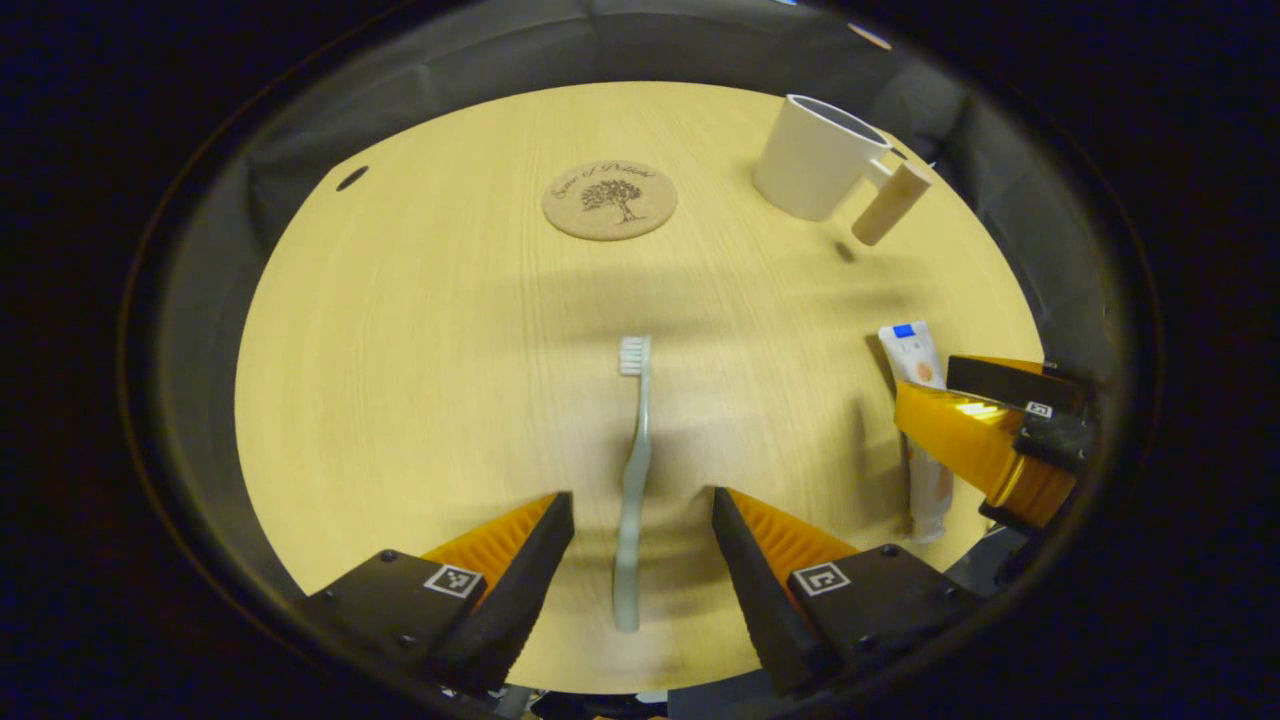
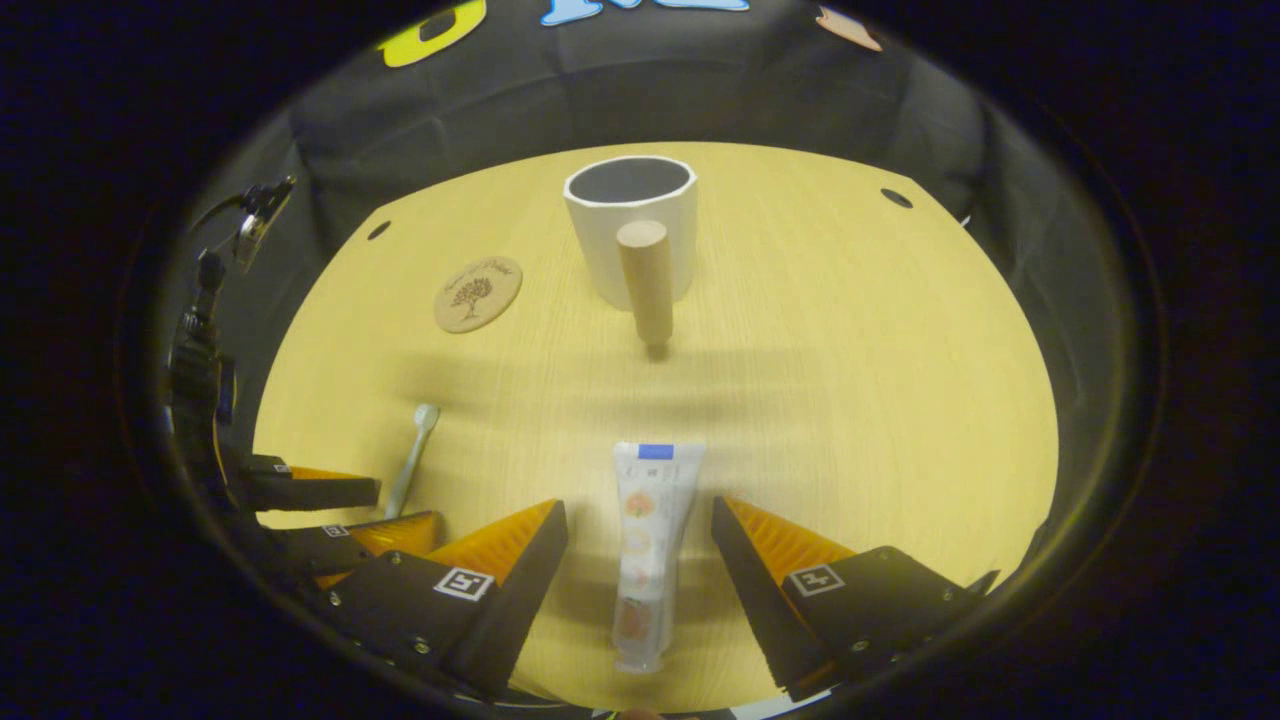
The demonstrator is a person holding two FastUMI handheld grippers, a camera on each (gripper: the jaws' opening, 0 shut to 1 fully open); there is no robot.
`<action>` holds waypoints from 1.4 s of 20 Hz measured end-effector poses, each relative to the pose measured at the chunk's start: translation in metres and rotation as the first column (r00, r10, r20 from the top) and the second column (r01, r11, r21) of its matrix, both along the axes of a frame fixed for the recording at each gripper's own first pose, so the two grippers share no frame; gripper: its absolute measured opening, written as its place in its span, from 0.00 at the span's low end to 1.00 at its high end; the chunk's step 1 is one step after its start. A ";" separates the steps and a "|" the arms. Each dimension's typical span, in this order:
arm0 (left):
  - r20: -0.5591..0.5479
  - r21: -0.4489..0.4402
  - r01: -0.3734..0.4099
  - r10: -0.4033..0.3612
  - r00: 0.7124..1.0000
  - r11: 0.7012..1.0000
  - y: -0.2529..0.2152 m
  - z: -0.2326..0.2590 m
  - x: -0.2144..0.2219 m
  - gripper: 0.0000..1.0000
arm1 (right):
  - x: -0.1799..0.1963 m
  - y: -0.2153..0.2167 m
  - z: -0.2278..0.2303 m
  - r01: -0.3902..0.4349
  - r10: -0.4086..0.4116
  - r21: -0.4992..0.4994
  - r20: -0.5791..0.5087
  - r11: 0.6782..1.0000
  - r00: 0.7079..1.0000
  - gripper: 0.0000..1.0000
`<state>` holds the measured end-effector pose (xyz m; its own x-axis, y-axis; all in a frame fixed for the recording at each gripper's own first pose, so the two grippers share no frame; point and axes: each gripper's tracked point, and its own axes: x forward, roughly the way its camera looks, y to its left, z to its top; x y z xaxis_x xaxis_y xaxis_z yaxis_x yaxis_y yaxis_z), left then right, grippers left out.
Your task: Put the toothbrush and toothpaste on the desktop into the cup, then pick up the cup and place it on the coaster on the desktop.
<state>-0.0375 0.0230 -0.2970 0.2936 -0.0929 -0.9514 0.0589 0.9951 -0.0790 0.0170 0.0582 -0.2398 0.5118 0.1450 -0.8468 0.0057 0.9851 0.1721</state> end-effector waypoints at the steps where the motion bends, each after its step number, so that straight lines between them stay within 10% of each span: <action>1: -0.007 0.012 0.006 -0.006 1.000 1.000 0.000 -0.002 0.000 0.97 | 0.001 0.001 -0.001 0.000 0.000 0.006 -0.007 1.000 1.000 0.91; 6: -0.009 0.040 0.054 -0.054 0.999 0.998 -0.005 -0.002 0.002 0.86 | 0.001 0.009 -0.018 -0.001 0.003 0.028 -0.057 1.000 0.998 0.91; 10: -0.007 0.038 0.057 -0.057 0.998 0.998 -0.008 -0.002 0.005 0.47 | -0.001 0.005 -0.022 -0.015 0.015 0.004 -0.070 1.000 0.997 0.80; 12: 0.000 0.037 0.064 -0.064 0.998 0.997 -0.008 -0.003 0.006 0.46 | -0.001 -0.001 -0.021 -0.018 0.018 -0.003 -0.070 1.000 0.997 0.64; 14: 0.001 0.035 0.051 -0.051 0.999 0.998 -0.008 -0.001 0.008 0.18 | -0.003 0.001 -0.020 -0.013 0.016 0.036 -0.080 0.999 0.997 0.45; 19: 0.016 0.030 0.045 -0.045 0.999 0.999 -0.006 -0.001 0.008 0.10 | 0.000 0.001 -0.018 0.032 -0.023 0.132 -0.063 0.991 0.998 0.23; 28: 0.149 -0.014 0.028 -0.025 0.988 1.000 -0.006 0.013 0.016 0.08 | 0.005 0.001 -0.010 -0.044 0.034 0.196 0.051 0.980 0.998 0.23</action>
<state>-0.0214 0.0171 -0.2844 0.4292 -0.1175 -0.8955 0.0975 0.9917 -0.0834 0.0221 0.0590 -0.2493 0.5415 0.3268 -0.7746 -0.0448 0.9313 0.3616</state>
